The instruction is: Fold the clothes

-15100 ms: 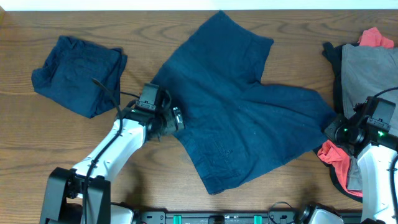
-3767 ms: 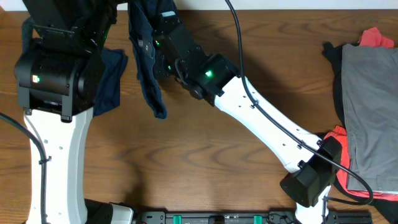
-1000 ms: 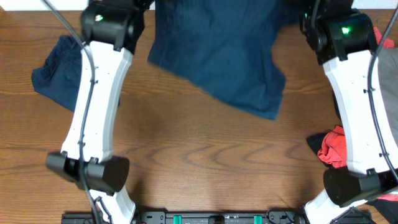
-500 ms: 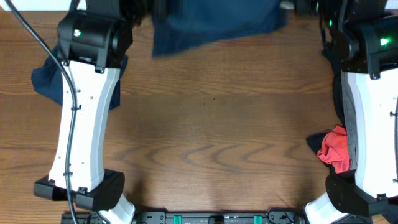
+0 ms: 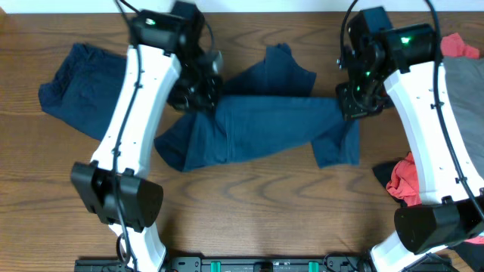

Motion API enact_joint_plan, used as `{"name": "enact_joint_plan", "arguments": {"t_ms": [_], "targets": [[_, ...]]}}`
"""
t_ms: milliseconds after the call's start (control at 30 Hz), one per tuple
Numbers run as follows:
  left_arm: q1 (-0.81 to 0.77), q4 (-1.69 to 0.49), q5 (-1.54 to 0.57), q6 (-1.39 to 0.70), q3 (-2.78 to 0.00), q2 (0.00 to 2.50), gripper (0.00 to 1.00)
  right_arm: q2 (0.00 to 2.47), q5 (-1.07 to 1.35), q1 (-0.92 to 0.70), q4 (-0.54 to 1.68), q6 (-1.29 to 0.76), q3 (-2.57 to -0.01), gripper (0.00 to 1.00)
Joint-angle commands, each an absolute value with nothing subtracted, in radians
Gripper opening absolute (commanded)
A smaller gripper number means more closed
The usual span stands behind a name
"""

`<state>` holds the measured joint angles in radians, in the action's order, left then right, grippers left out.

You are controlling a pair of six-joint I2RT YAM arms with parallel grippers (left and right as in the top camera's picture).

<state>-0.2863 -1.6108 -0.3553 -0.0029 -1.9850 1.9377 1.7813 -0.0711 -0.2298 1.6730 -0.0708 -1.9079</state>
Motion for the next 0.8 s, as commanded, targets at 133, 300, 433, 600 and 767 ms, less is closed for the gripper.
{"name": "enact_joint_plan", "arguments": {"t_ms": [133,300,433,600,767], "targets": [[-0.377,-1.674,-0.313,-0.001,-1.716,1.928,0.06,1.757,-0.172,-0.186,1.699,-0.099,-1.842,0.01],[-0.432,-1.664,-0.262,-0.036,-1.574,1.894,0.06,1.731,-0.020,-0.186,1.699,0.049,-1.836,0.01],[-0.442,-1.663,-0.199,-0.089,-1.522,1.846,0.06,1.689,0.028,-0.186,1.699,0.088,-1.836,0.04],[-0.443,-1.665,-0.193,-0.110,-1.513,1.774,0.06,1.648,-0.216,-0.172,1.691,-0.033,-1.836,0.38],[-0.445,-1.691,-0.190,-0.110,-1.512,1.712,0.28,1.648,-0.270,-0.145,1.677,-0.101,-1.836,0.49]]}}
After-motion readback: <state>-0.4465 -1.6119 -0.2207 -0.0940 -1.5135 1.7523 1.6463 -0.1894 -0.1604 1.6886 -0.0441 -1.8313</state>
